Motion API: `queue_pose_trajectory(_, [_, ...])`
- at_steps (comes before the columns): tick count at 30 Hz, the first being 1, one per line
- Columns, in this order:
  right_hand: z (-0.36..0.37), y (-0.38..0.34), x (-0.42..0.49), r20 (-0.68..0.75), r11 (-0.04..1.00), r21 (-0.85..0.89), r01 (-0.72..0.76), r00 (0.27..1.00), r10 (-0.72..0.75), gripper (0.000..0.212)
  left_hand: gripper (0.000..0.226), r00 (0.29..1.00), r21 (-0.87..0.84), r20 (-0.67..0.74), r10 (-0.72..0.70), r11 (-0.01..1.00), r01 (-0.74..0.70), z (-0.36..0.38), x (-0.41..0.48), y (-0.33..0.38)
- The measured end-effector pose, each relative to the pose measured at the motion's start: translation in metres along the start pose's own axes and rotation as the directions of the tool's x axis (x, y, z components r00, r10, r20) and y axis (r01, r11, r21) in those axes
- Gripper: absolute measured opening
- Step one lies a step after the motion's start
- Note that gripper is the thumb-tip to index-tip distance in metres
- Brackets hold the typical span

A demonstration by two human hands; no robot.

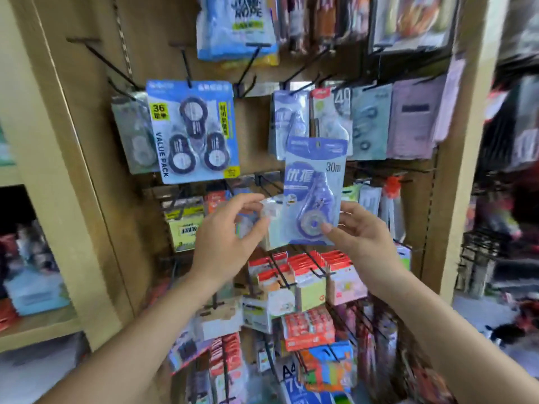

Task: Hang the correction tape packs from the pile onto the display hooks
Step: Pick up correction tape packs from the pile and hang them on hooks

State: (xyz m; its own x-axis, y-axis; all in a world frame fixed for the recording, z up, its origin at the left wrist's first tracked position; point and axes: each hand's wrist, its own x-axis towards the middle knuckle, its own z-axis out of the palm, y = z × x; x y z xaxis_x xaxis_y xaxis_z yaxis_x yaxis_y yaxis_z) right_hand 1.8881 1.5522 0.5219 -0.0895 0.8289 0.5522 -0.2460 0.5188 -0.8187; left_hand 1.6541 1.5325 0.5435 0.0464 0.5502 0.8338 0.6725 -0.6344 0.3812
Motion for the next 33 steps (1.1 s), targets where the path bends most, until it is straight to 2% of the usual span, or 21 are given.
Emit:
queue_pose_trajectory(2, [-0.007, -0.014, 0.028, -0.030, 0.999, -0.020, 0.051, 0.998, -0.052, 0.037, 0.030, 0.993, 0.202, -0.038, 0.113, 0.974, -0.104, -0.007, 0.017, -0.009])
queue_pose_trajectory(4, [-0.014, -0.026, 0.057, -0.063, 0.996, -0.027, 0.088, 0.994, -0.089, 0.038, 0.025, 0.964, 0.354, -0.039, 0.263, 0.906, -0.233, -0.009, 0.032, -0.016])
queue_pose_trajectory(6, [-0.021, -0.037, 0.087, -0.089, 0.994, -0.052, 0.095, 0.991, -0.100, 0.036, 0.022, 0.916, 0.468, -0.007, 0.401, 0.811, -0.351, -0.007, 0.045, -0.024])
queue_pose_trajectory(7, [-0.023, -0.043, 0.100, -0.095, 0.992, -0.078, 0.095, 0.990, -0.102, 0.034, 0.023, 0.914, 0.487, 0.014, 0.406, 0.795, -0.361, -0.007, 0.050, -0.026])
queue_pose_trajectory(12, [-0.022, -0.055, 0.150, -0.113, 0.981, -0.168, 0.096, 0.987, -0.116, 0.023, 0.033, 0.985, 0.450, 0.096, 0.146, 0.876, -0.174, 0.004, 0.053, -0.040])
queue_pose_trajectory(14, [-0.022, -0.051, 0.161, -0.120, 0.976, -0.204, 0.080, 0.987, -0.106, 0.020, 0.028, 0.986, 0.466, 0.096, 0.137, 0.869, -0.166, 0.011, 0.051, -0.046])
queue_pose_trajectory(17, [-0.023, -0.041, 0.164, -0.107, 0.974, -0.223, 0.049, 0.992, -0.074, 0.018, 0.016, 0.991, 0.468, 0.026, 0.128, 0.875, -0.126, 0.014, 0.048, -0.048])
queue_pose_trajectory(25, [-0.020, -0.029, 0.158, -0.100, 0.989, -0.147, 0.020, 0.994, -0.035, 0.020, 0.030, 0.994, 0.395, -0.059, 0.093, 0.917, -0.063, 0.017, 0.040, -0.050])
queue_pose_trajectory(29, [-0.018, -0.028, 0.165, -0.114, 0.984, -0.178, -0.010, 0.993, -0.010, 0.023, 0.025, 0.997, 0.298, -0.044, 0.060, 0.954, -0.044, 0.016, 0.038, -0.049])
queue_pose_trajectory(33, [-0.017, -0.022, 0.164, -0.135, 0.933, -0.357, 0.039, 0.986, -0.092, 0.037, 0.021, 0.999, 0.110, 0.037, 0.007, 0.994, -0.011, 0.007, 0.037, -0.054])
